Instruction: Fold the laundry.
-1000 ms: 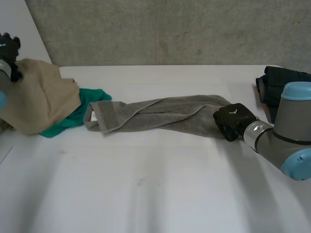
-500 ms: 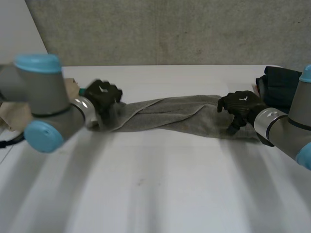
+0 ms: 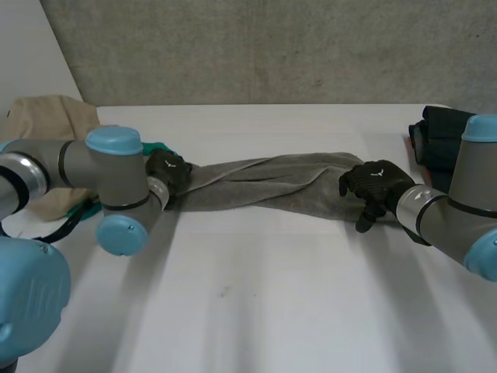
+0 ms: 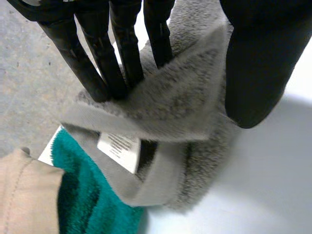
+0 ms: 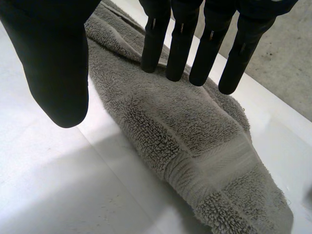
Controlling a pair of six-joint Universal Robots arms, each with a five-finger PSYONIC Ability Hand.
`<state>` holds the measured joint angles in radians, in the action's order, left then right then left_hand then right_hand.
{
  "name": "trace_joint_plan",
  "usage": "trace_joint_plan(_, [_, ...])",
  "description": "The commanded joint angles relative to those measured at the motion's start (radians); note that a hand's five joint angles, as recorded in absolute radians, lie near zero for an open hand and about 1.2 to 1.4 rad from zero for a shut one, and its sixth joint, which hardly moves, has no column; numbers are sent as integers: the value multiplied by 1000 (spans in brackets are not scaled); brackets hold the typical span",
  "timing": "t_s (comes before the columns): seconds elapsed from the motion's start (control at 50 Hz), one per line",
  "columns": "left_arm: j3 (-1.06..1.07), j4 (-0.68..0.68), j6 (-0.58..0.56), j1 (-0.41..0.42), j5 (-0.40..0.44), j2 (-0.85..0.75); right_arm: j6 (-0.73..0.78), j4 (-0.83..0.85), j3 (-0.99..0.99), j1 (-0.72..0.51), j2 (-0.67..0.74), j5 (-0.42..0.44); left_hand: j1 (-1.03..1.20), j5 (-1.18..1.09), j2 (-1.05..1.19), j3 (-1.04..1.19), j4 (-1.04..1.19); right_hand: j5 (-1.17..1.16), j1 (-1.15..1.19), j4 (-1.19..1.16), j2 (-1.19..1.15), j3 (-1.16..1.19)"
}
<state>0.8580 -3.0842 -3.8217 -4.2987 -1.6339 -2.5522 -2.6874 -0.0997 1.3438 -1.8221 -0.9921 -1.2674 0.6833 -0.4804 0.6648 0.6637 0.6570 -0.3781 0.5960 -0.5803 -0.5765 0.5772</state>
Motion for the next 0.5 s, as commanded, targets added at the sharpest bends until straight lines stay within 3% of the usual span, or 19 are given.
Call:
trace_joint_plan(0.02, [-34,-27,-38,0,-9,0,1,0,1,-2,0,0,513,-541,531,532,539,-89,45,-61,-65,64])
trace_joint_plan(0.06, [-30,-27,-39,-1,-7,27,0,0,-2,-2,-2,0,701,-729,720,721,727,-89,45,-61,-65,64])
trace_joint_plan(0.26, [98,27,13,10,60,260,-2,0,-61,12,-8,2,713,-741,731,733,739,-54,10,-26,-30,29])
trace_joint_plan(0.38, [217,68,28,22,123,501,0,8,-204,11,22,20,713,-741,731,733,739,307,-351,335,331,-332])
trace_joint_plan(0.5, [355,56,22,46,187,712,-20,11,-414,-22,156,103,713,-741,731,733,739,349,-392,376,373,-373])
